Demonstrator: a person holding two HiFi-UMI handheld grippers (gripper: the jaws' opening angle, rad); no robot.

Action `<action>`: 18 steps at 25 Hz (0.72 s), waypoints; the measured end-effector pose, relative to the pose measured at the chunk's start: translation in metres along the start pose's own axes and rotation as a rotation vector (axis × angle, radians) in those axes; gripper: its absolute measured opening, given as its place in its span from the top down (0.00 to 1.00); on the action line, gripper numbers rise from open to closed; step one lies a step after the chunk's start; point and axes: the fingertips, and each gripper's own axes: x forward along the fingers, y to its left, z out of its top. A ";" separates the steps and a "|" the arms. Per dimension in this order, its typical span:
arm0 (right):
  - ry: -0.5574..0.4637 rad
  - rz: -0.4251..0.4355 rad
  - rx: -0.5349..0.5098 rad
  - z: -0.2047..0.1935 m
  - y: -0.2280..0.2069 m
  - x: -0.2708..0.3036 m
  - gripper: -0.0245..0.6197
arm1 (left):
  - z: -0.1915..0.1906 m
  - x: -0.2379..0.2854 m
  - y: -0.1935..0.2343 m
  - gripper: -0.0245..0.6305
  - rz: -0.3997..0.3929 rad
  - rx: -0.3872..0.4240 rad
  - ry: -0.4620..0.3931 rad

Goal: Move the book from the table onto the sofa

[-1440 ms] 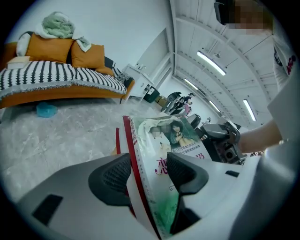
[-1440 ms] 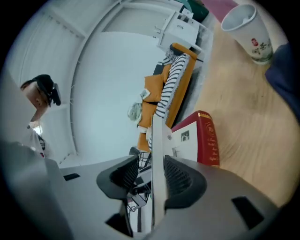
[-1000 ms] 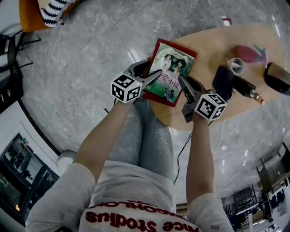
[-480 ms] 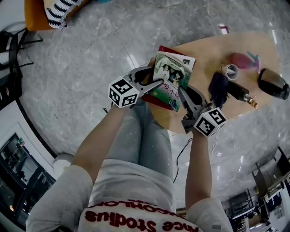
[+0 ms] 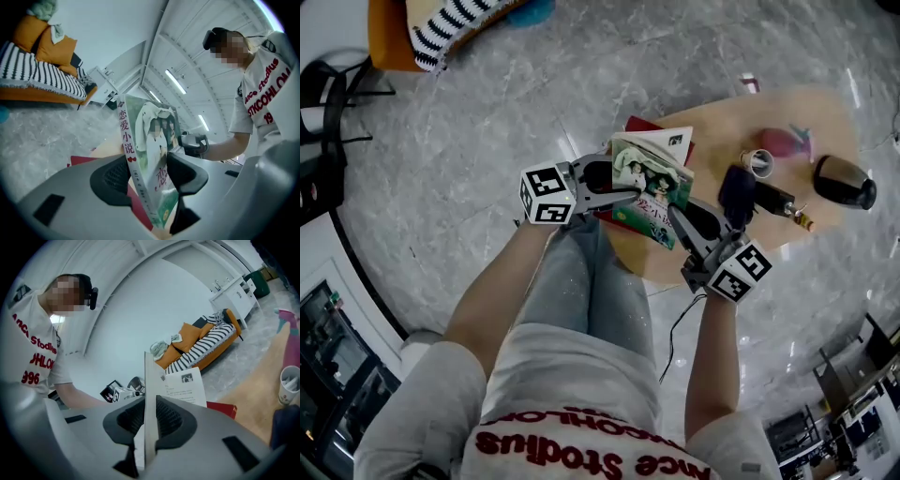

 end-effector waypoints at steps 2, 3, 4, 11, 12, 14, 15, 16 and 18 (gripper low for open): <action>-0.012 -0.002 -0.014 0.014 0.002 -0.005 0.84 | 0.015 0.003 -0.007 0.62 0.014 0.028 -0.006; -0.019 -0.003 -0.023 0.021 0.006 -0.007 0.84 | 0.023 0.002 -0.011 0.63 0.027 0.040 -0.013; -0.026 -0.001 -0.035 0.029 0.012 -0.007 0.84 | 0.032 -0.002 -0.016 0.63 0.038 0.050 -0.021; -0.092 0.094 -0.135 0.093 0.061 -0.010 0.84 | 0.106 -0.034 -0.068 0.79 -0.019 0.094 -0.126; -0.100 0.109 -0.154 0.102 0.070 -0.011 0.84 | 0.117 -0.039 -0.077 0.80 -0.029 0.108 -0.140; -0.118 0.133 -0.199 0.120 0.088 -0.011 0.84 | 0.138 -0.050 -0.097 0.83 -0.040 0.152 -0.162; -0.126 0.142 -0.223 0.129 0.098 -0.011 0.84 | 0.147 -0.055 -0.107 0.83 -0.039 0.179 -0.172; -0.134 0.150 -0.249 0.136 0.109 -0.012 0.84 | 0.157 -0.061 -0.118 0.84 -0.035 0.206 -0.181; -0.149 0.162 -0.307 0.152 0.135 -0.015 0.84 | 0.175 -0.074 -0.143 0.85 -0.027 0.253 -0.205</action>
